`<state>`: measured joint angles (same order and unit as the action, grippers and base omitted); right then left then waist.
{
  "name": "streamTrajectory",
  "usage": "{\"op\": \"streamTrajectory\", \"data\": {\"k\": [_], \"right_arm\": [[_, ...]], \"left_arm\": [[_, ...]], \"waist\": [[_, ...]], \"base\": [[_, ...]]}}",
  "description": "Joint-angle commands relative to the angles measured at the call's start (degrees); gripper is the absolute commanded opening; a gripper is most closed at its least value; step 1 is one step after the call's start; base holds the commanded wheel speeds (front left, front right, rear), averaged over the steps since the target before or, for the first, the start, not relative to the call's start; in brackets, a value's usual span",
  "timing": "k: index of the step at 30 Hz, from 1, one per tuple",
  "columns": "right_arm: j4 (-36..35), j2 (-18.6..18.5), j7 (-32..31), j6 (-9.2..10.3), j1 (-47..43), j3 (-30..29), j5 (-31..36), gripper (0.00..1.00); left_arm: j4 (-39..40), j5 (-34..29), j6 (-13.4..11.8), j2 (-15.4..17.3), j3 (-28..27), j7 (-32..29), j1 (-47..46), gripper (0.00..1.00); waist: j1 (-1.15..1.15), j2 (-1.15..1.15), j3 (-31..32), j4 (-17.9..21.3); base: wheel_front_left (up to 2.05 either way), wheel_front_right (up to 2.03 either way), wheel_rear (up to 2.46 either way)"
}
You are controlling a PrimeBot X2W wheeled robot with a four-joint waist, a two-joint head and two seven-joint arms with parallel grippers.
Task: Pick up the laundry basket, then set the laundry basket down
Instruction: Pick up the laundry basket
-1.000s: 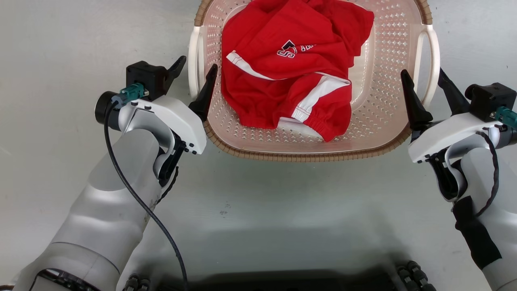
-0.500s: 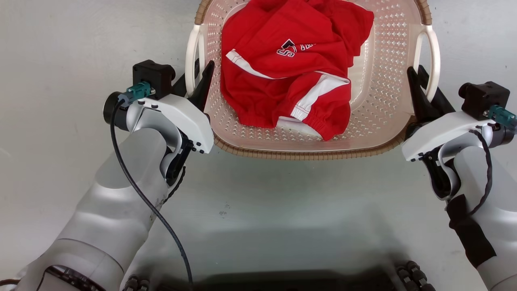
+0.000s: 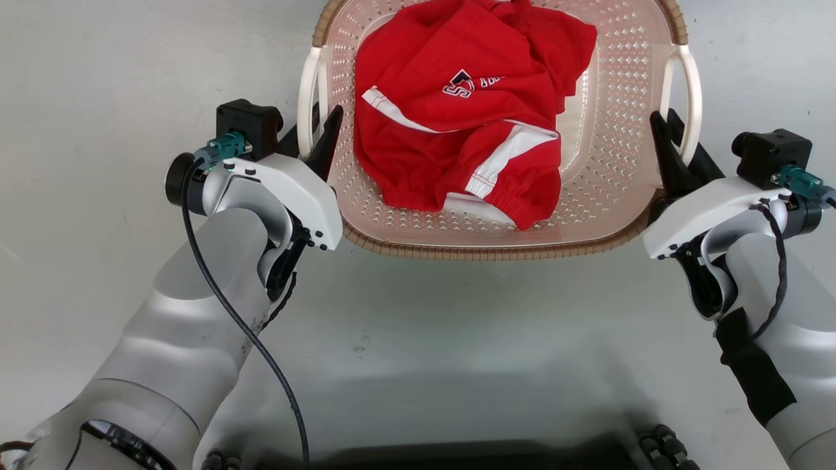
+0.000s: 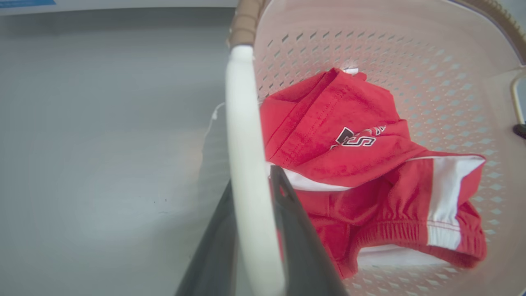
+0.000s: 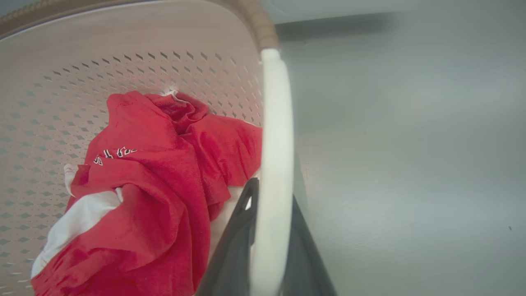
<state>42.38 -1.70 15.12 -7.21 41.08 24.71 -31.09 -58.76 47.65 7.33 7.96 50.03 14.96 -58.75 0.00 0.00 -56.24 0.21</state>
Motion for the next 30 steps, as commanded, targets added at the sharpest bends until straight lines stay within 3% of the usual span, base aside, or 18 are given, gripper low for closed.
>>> {"op": "streamTrajectory", "data": {"k": [1,17,30], "right_arm": [[1.5,-1.2,-0.1,-0.28,-2.2,1.3,-0.5,0.00],[15.1,-1.2,-1.6,-0.28,3.1,11.9,-10.6,0.00],[15.8,-1.2,-1.3,-0.28,4.0,18.8,-17.8,0.00]], "left_arm": [[-1.3,0.3,0.2,3.5,-0.3,0.0,0.8,0.00],[-6.5,7.6,0.2,3.5,6.3,-2.0,1.5,0.00],[-7.6,12.2,0.2,4.8,9.3,-4.1,2.7,0.00]], "waist": [[0.00,0.00,0.2,0.0],[0.00,0.00,5.0,0.7],[0.00,0.00,7.5,1.8]], "base": [[0.00,0.00,0.00],[0.00,0.00,0.00],[0.00,0.00,0.00]]}}
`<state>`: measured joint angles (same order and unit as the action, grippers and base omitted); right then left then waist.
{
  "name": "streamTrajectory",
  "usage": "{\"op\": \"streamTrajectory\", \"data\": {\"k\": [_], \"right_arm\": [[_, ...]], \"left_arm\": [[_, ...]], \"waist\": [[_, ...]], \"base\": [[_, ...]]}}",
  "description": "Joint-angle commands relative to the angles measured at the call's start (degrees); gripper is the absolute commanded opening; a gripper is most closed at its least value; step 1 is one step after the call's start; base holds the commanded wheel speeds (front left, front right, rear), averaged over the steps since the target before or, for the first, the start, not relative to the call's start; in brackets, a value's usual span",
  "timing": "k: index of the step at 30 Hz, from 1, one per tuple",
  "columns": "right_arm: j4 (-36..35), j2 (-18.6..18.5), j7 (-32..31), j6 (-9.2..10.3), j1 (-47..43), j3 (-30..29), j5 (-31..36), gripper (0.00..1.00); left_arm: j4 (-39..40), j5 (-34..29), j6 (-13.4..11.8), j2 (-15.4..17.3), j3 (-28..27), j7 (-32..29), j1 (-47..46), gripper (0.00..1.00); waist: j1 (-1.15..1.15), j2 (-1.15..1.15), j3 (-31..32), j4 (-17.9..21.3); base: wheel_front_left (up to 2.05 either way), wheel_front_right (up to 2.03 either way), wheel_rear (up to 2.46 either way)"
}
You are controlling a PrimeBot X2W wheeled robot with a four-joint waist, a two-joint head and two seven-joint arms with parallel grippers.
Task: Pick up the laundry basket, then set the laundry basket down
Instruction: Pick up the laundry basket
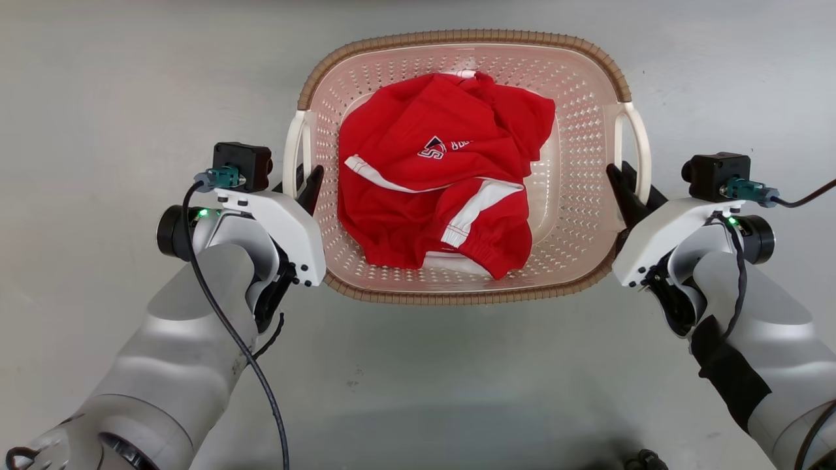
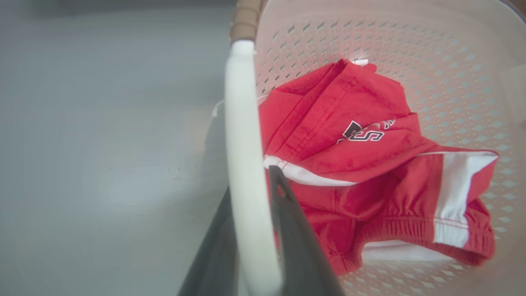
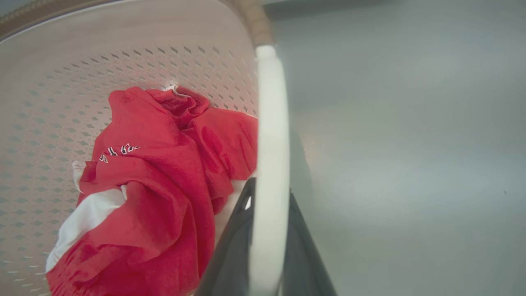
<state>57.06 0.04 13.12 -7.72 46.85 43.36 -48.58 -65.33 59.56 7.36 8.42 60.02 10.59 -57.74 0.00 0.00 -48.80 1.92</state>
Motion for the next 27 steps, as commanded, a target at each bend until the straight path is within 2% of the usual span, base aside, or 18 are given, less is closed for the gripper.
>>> {"op": "streamTrajectory", "data": {"k": [1,11,27], "right_arm": [[1.1,-2.9,0.8,0.23,-1.9,0.7,-0.8,0.00],[1.7,-2.9,0.7,0.23,-2.9,5.8,-6.0,0.00],[4.3,-2.9,-2.1,0.23,-7.5,12.5,-15.8,0.00]], "left_arm": [[-1.1,0.6,0.1,4.4,-0.5,0.0,1.8,0.00],[-2.4,3.5,0.1,5.1,1.4,-2.9,3.5,0.00],[-4.1,8.3,0.1,5.5,3.1,-8.4,9.1,0.00]], "waist": [[0.00,0.00,0.2,0.2],[0.00,0.00,3.5,1.1],[0.00,0.00,13.2,1.6]], "base": [[0.00,0.00,0.00],[0.00,0.00,0.00],[0.00,0.00,0.00]]}}
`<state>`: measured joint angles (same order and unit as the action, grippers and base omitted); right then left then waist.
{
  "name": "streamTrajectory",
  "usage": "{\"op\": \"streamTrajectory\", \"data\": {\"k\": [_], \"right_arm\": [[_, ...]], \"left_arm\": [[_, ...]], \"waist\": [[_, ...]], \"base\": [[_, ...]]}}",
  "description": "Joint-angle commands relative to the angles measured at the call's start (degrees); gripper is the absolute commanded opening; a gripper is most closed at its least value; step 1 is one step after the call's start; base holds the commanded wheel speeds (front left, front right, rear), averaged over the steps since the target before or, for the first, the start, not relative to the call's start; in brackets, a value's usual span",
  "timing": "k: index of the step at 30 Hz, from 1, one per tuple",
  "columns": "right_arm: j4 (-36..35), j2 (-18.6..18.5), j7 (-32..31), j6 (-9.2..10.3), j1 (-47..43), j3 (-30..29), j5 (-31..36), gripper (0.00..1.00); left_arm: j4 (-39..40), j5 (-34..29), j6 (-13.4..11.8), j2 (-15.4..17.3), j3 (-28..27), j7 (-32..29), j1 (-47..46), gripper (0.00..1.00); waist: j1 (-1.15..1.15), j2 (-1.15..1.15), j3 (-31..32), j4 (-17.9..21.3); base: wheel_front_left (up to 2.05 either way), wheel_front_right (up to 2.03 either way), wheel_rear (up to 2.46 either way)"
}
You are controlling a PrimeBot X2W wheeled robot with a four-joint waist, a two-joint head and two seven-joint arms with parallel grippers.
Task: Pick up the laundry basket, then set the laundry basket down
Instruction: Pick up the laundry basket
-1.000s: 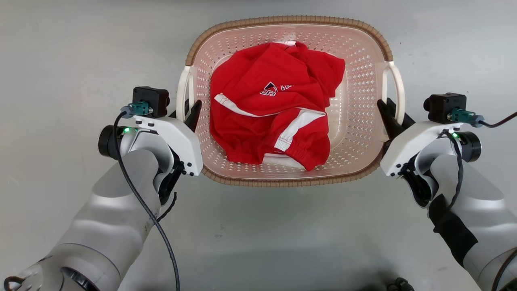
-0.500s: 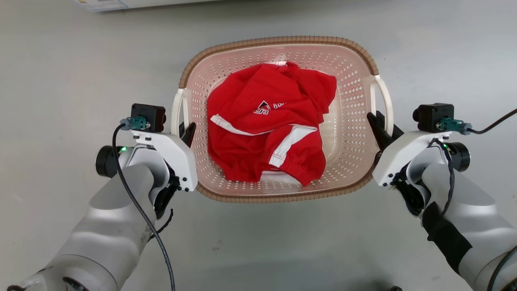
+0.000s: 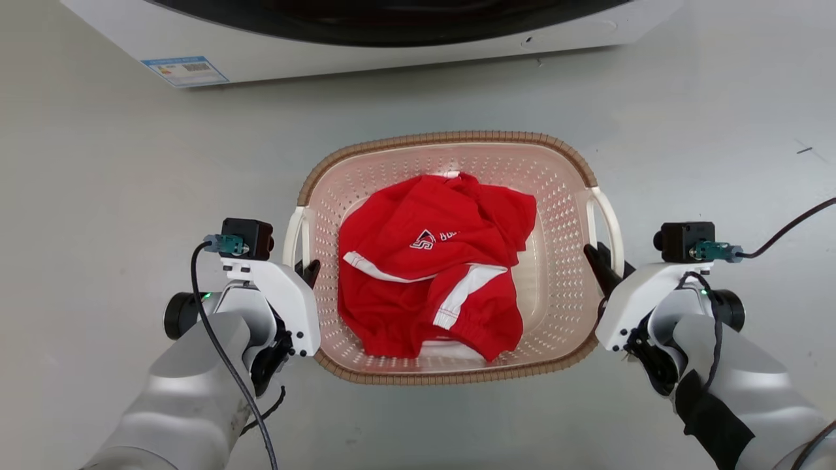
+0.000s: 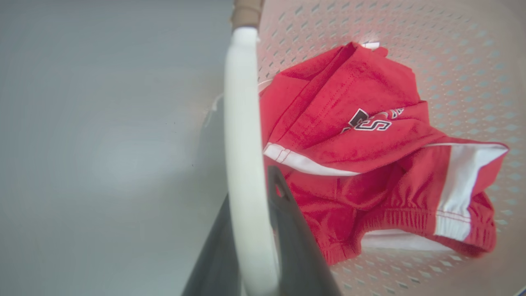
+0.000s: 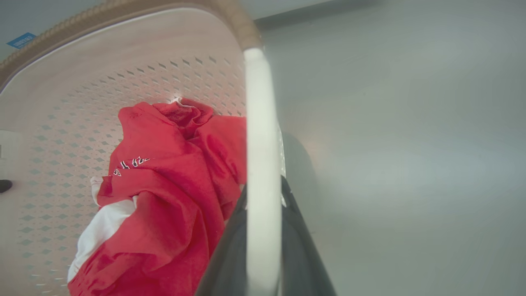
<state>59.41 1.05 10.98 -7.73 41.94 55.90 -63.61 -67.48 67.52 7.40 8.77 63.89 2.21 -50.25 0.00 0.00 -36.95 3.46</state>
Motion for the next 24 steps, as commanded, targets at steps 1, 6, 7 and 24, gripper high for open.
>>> {"op": "streamTrajectory", "data": {"k": [1,6,7,24], "right_arm": [[2.0,-3.9,-0.3,0.24,-2.9,0.4,-1.3,0.00],[2.1,-3.9,-1.9,0.24,-4.4,2.6,-3.8,0.00],[2.0,-3.9,-2.1,0.24,-4.7,3.0,-4.3,0.00],[3.1,-3.9,-5.7,0.24,-12.7,9.7,-10.4,0.00]], "left_arm": [[-2.1,0.6,0.1,5.2,-0.8,-0.5,2.0,0.00],[-2.5,2.0,0.1,5.5,-0.7,-2.1,4.2,0.00],[-2.5,2.2,0.1,5.5,-0.6,-2.5,4.7,0.00],[-2.8,6.0,0.1,4.9,-0.2,-6.1,15.6,0.00]], "waist": [[0.00,0.00,2.0,0.1],[0.00,0.00,5.9,0.2],[0.00,0.00,6.8,0.1],[0.00,0.00,22.7,-0.3]], "base": [[0.00,0.00,0.00],[0.00,0.00,0.00],[0.00,0.00,0.00],[0.00,0.00,0.00]]}}
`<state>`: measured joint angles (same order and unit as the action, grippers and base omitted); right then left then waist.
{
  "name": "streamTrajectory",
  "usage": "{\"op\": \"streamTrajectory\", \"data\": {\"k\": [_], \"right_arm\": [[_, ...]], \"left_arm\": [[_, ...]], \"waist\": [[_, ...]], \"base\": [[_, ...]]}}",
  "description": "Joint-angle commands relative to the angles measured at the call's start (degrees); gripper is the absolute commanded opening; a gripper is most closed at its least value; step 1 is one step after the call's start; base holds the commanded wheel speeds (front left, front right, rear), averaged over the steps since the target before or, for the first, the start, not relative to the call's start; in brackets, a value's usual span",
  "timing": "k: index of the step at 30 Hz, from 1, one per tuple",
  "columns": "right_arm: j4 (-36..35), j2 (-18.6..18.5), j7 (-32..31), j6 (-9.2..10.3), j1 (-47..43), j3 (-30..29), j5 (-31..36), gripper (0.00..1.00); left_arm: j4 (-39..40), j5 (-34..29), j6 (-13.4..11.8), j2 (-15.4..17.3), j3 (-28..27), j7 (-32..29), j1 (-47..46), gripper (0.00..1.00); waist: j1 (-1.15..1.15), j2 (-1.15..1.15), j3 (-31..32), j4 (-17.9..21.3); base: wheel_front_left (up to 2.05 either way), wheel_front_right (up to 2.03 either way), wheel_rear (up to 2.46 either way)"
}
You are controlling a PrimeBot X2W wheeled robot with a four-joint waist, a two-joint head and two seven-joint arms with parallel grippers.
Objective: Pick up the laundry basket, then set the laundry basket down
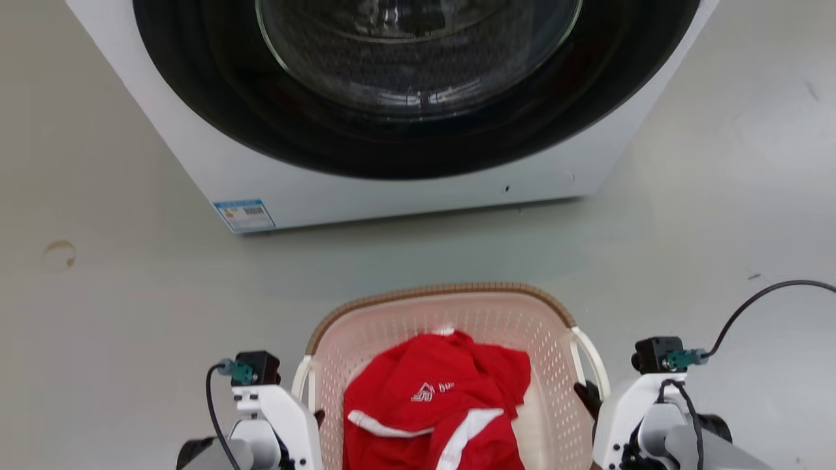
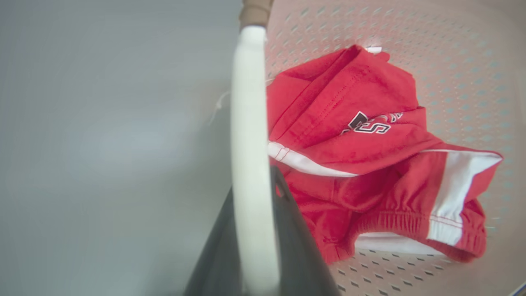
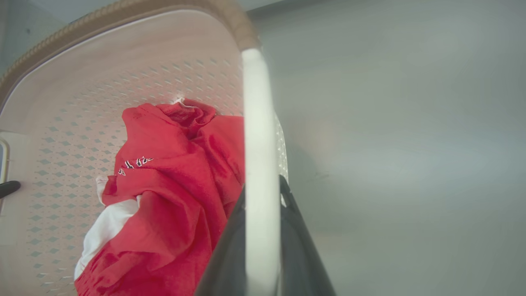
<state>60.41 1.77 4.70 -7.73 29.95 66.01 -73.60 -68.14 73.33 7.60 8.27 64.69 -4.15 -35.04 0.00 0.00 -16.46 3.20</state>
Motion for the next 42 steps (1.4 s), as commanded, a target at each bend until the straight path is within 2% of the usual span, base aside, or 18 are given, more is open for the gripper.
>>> {"op": "streamTrajectory", "data": {"k": [1,18,42], "right_arm": [[2.2,-4.7,0.1,0.24,-1.2,-0.1,-0.8,0.00],[2.7,-4.7,-3.6,0.24,-5.8,4.1,-4.1,0.00],[2.8,-4.7,-3.5,0.24,-5.3,5.9,-6.3,0.00]], "left_arm": [[-2.1,0.4,-0.1,5.4,-1.0,-0.2,1.0,0.00],[-2.2,3.4,-0.1,7.1,-0.7,-5.1,9.0,0.00],[-2.4,4.0,-0.1,7.9,-0.4,-6.9,9.0,0.00]], "waist": [[0.00,0.00,3.1,0.0],[0.00,0.00,17.8,0.9],[0.00,0.00,19.0,0.7]], "base": [[0.00,0.00,0.00],[0.00,0.00,0.00],[0.00,0.00,0.00]]}}
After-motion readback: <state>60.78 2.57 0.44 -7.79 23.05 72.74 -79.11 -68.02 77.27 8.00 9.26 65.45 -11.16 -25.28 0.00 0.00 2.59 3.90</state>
